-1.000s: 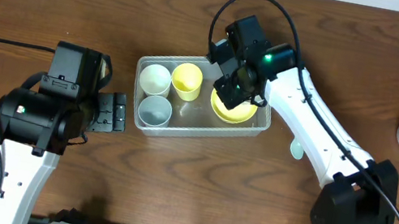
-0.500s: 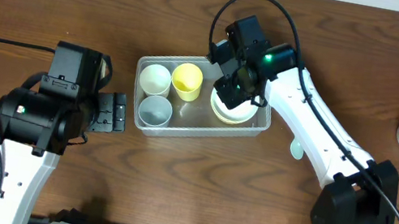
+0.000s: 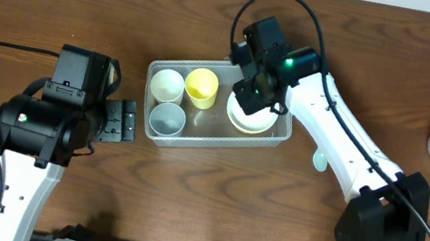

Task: Pack container
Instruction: 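Move the right gripper to the light-blue bowl and grasp its rim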

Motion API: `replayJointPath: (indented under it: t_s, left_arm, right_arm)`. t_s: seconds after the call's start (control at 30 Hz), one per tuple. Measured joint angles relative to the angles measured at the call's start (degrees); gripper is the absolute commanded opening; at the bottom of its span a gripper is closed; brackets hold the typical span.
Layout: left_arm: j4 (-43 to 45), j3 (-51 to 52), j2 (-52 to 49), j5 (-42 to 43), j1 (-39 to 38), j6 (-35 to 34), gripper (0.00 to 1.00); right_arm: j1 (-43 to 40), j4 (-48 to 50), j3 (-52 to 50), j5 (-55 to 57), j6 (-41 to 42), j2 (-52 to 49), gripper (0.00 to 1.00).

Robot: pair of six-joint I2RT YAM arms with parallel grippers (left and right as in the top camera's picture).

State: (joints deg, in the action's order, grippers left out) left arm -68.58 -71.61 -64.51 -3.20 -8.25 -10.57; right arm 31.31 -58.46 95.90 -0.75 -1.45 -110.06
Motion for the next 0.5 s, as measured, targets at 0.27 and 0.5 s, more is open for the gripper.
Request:
replayJointPath:
  t_s: [0.27, 0.5]
  left_arm:
    - [0.0, 0.0, 0.0, 0.0, 0.0, 0.0, 0.91]
    - [0.0, 0.0, 0.0, 0.0, 0.0, 0.0, 0.91]
  right_arm:
    - [-15.06, -2.1, 4.74, 7.61, 5.9, 8.61, 0.81]
    - [-41.44, -3.72, 7.5, 8.9, 7.43, 16.33, 0.9]
